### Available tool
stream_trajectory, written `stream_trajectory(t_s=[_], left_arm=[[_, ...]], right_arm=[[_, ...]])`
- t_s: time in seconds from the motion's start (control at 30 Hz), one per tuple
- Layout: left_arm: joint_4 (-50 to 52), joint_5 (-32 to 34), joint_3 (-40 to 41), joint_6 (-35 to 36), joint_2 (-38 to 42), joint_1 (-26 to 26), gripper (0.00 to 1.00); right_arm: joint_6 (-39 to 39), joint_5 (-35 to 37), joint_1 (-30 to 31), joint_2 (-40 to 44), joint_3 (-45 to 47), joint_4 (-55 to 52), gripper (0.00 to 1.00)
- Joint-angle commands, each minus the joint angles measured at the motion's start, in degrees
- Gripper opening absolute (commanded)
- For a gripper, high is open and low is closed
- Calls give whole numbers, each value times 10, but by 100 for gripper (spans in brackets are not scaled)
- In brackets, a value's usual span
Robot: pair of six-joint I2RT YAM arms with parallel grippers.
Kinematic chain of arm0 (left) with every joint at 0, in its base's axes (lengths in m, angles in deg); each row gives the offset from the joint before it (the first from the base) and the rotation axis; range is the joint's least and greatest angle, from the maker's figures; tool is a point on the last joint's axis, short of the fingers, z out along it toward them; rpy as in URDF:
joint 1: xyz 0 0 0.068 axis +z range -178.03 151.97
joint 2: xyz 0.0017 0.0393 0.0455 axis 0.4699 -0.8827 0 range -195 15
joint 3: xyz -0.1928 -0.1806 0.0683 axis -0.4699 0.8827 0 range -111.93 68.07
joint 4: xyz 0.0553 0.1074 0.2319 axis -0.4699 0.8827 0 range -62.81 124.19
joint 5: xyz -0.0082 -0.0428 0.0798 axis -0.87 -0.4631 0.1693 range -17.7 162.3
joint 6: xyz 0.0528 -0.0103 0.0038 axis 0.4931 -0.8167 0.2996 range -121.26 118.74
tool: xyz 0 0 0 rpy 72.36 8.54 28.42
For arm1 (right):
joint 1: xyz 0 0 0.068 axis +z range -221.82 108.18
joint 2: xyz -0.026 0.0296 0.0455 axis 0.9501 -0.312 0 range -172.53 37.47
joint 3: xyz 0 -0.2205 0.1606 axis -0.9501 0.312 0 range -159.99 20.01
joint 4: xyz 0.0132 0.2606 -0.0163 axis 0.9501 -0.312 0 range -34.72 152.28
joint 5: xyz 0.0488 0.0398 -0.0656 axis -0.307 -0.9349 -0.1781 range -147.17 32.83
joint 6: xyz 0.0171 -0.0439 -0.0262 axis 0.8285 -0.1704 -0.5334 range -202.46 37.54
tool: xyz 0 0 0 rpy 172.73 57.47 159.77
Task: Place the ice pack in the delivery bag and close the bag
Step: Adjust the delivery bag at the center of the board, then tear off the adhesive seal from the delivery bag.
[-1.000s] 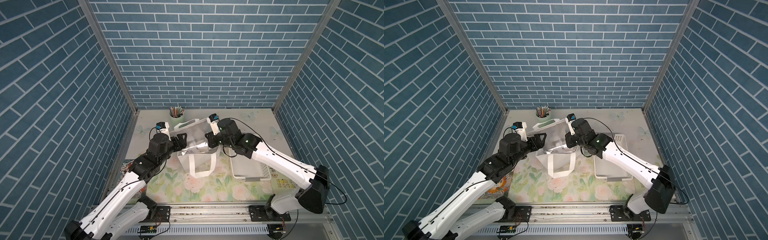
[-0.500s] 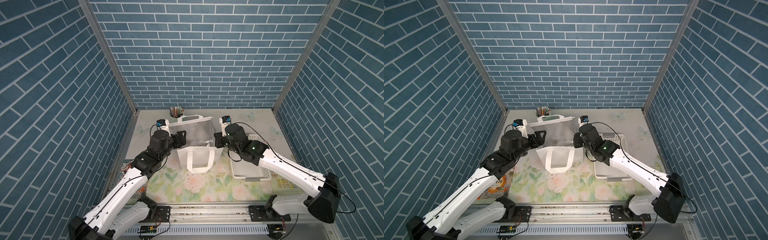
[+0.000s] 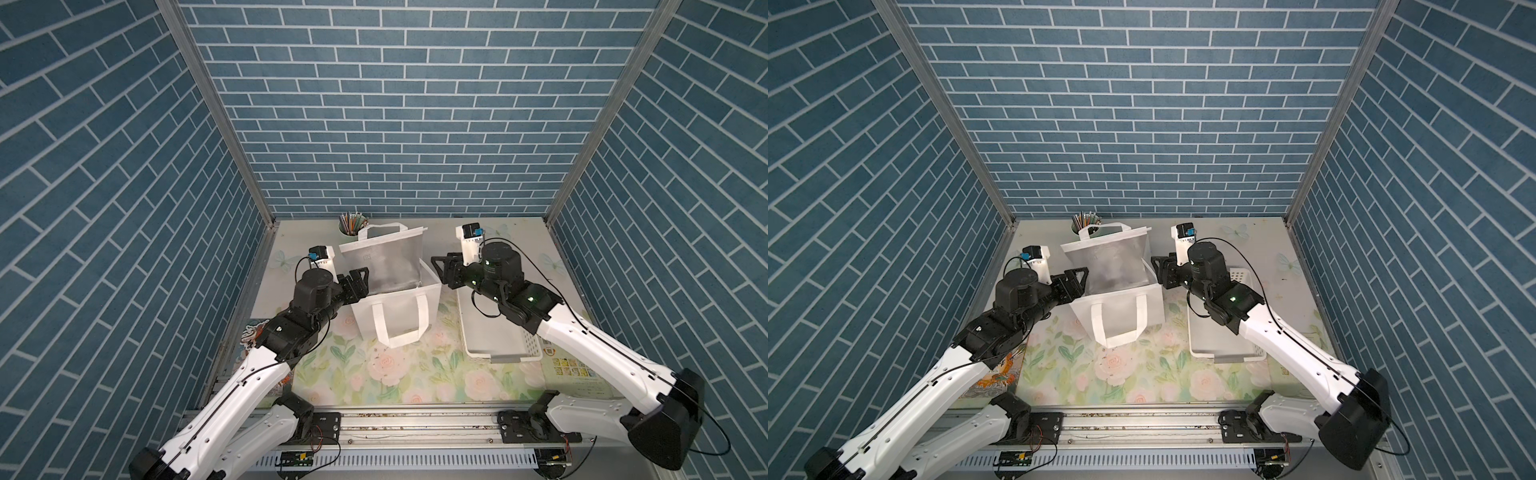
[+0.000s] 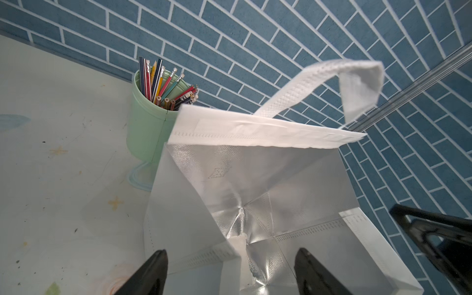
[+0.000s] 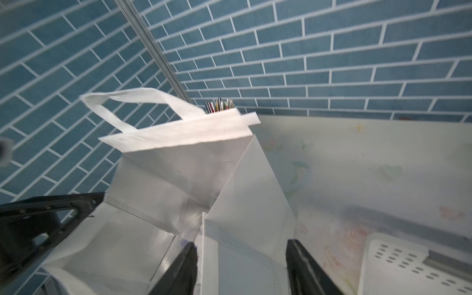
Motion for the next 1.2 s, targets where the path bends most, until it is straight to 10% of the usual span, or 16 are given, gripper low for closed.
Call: stream_trajectory(t_s=[0.0,0.17,0.37,0.73,1.17], left_arm=[[0,13,2,-3,9,4,82],[-11,21,0,-7,7,4,81],[-21,9,0,-13,3,22,81],[-65,-137,8,-2,-5,89,81],[-59,-125,51,-22,24,117,80]], right_arm=[[-63,21,-1,56,22,50,61],[-137,37,-1,104,37,61,80],[-209,46,-8,75,3,43,72],[-330,-429,-164,-77,-46,102,65],[-362,-388,-166,-211,-127,119,48]])
